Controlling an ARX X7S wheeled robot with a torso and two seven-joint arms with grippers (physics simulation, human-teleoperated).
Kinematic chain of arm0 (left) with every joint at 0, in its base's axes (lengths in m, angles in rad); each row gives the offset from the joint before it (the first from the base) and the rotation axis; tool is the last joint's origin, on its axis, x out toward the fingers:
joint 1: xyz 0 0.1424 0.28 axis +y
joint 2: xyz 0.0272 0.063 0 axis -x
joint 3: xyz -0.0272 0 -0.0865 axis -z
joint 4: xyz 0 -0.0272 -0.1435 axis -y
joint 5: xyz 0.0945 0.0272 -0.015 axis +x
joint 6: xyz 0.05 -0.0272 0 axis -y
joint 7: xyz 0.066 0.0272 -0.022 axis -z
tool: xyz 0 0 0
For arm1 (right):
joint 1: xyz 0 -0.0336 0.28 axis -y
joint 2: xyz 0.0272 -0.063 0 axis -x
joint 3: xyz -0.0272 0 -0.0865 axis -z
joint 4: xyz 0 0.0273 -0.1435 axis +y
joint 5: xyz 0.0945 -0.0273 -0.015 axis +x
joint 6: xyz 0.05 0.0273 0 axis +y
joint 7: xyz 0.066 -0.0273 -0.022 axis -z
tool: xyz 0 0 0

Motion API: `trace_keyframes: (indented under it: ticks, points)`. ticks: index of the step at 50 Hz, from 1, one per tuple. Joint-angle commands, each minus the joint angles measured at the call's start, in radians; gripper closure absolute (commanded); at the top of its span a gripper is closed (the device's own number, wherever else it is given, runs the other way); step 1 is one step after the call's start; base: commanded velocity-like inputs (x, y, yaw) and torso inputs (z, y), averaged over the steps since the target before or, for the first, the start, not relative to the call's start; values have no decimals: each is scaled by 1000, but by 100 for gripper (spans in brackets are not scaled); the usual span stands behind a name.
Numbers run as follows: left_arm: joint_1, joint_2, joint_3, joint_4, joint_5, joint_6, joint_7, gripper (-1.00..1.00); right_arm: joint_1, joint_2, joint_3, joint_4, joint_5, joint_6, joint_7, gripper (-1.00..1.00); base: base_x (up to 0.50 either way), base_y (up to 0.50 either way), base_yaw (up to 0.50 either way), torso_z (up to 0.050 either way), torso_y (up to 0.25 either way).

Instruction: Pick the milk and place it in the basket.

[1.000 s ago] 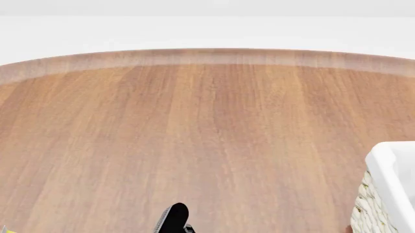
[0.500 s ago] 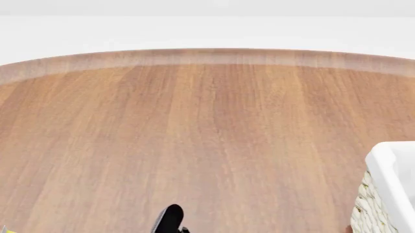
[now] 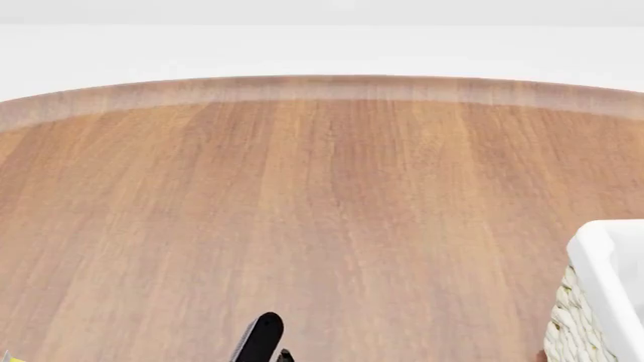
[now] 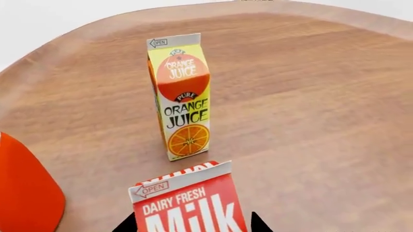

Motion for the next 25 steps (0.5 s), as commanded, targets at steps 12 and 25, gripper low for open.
trace_keyframes:
  ticks: [12,25]
  points:
    - [-13,20,-21,-44,36,34,-1,-100,-1,-11,25,29,-10,-26,-17,100,0,0,0,0,0]
    - [-10,20,-20,-46,37,37,-2,-100,31,49,47,-143,20,80,54,100,0,0,0,0,0]
